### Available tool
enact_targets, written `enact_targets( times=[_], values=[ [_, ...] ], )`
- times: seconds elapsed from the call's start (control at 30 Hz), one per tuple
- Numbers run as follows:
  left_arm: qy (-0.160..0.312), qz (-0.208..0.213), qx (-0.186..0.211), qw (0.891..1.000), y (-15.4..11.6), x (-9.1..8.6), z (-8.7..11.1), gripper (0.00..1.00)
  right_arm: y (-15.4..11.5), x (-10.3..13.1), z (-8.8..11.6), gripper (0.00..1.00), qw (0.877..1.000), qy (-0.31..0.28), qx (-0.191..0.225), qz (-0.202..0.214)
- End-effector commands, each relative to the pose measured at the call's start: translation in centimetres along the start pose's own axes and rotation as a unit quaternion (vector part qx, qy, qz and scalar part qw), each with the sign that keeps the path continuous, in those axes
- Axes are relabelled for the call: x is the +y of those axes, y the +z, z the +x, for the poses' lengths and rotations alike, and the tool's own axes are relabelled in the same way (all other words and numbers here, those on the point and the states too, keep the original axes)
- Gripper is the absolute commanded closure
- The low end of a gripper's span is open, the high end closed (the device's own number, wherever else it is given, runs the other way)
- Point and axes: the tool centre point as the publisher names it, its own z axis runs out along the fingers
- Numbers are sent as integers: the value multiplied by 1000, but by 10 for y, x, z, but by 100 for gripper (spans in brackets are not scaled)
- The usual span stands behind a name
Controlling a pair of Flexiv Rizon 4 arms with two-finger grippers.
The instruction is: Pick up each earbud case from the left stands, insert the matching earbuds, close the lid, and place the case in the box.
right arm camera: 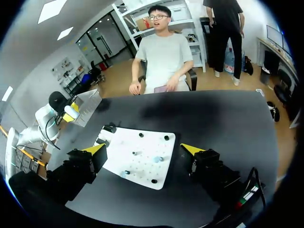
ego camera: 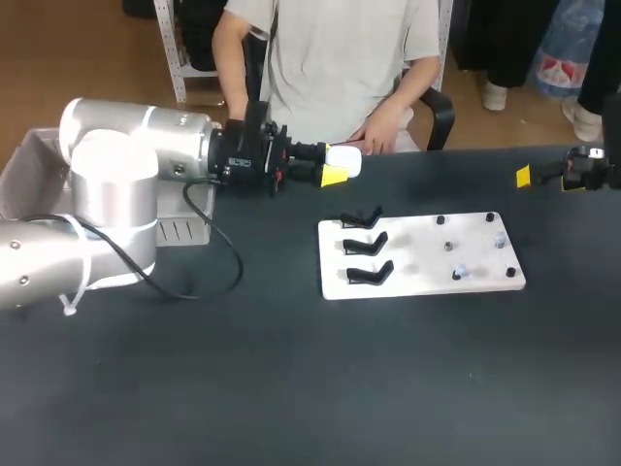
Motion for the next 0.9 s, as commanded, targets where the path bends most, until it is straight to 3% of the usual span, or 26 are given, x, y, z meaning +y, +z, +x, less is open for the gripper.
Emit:
enact_targets(
  times=[0.03, 0.13, 0.9],
  values=[
    [6, -66, -11, 998, -3, -27, -7, 100, -1, 0, 0, 0, 1000, 0, 1, 1],
    [10, -69, -15, 997, -3, -34, -13, 100, -1, 0, 0, 0, 1000, 0, 1, 1],
    [10, -69, -15, 997, -3, -34, -13, 100, -1, 0, 0, 0, 1000, 0, 1, 1]
  ],
)
